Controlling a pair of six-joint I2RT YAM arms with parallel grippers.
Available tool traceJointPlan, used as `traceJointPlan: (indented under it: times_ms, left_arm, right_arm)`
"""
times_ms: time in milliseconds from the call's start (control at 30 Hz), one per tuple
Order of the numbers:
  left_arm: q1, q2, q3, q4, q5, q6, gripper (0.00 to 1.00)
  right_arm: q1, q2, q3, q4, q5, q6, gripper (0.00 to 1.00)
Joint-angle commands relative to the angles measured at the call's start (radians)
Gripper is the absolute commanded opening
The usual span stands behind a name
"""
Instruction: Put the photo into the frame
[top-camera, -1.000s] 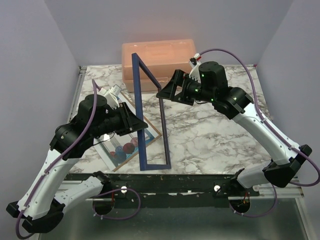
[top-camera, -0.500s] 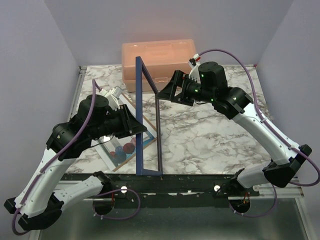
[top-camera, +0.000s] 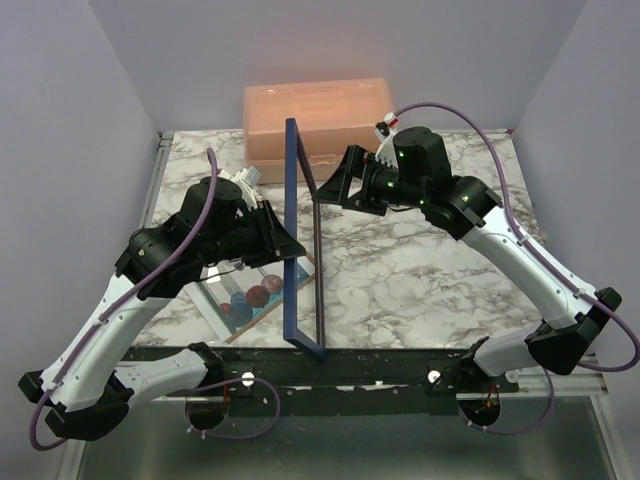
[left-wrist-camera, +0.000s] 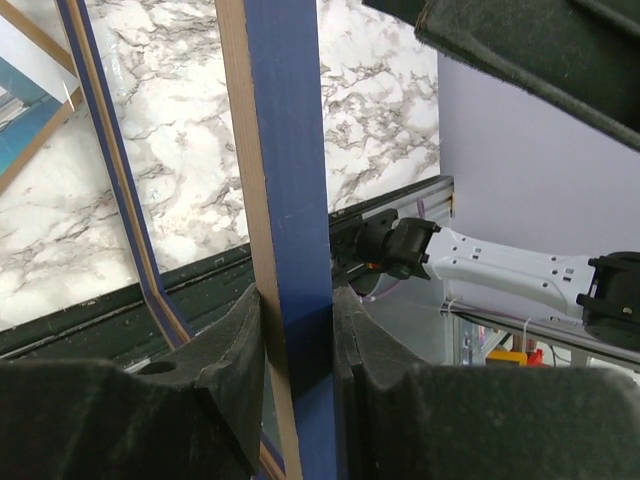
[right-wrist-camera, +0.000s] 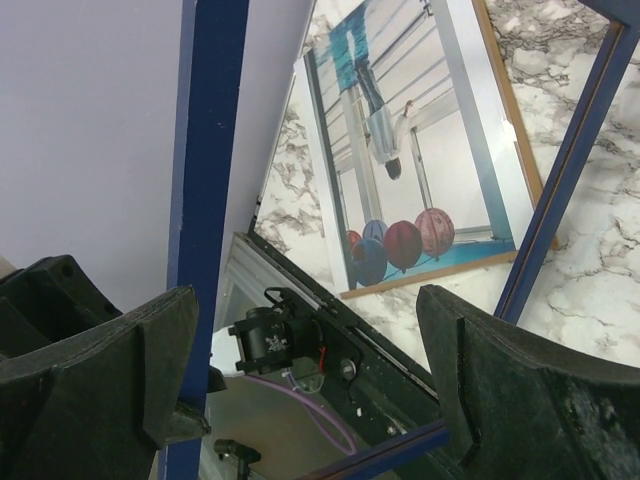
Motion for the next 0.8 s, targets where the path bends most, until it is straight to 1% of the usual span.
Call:
traceJointPlan:
  times_ms: [0,33,133,233,500,567,667,767]
  left_arm:
    - [-0.015,0.022,0.018,-0.013,-0.086,0.036,0.09]
    - [-0.017,0.028,0.017,-0.012,-0.089,0.036,0.11]
    - [-0.020,0.049,0.012,-0.012,-0.095,0.038,0.23]
    - [-0.021,0.061,0.006,-0.003,-0.096,0.043,0.32]
    - [-0.022,0.088,-0.024,0.048,-0.062,0.051,0.38]
    - [-0.022,0.100,-0.027,0.057,-0.052,0.053,0.42]
    - [-0.024,0.113,-0.038,0.083,-0.030,0.057,0.51]
    - [-0.025,0.124,-0.044,0.109,-0.003,0.058,0.56]
  right_arm:
    - [-0.011,0.006,-0.018,-0.002,-0.016,-0.004,1.00]
    - [-0.012,0.003,-0.020,-0.002,-0.016,-0.003,1.00]
    - [-0.014,-0.004,-0.020,-0.002,-0.019,-0.001,1.00]
    - [-0.018,-0.015,-0.022,-0.002,-0.016,-0.002,1.00]
    - [-0.030,-0.030,-0.030,-0.008,-0.014,-0.007,1.00]
    - [-0.034,-0.030,-0.029,-0.011,-0.017,-0.010,1.00]
    - [-0.040,-0.031,-0.027,-0.017,-0.019,-0.014,1.00]
    - [-0.049,-0.033,-0.024,-0.022,-0.023,-0.017,1.00]
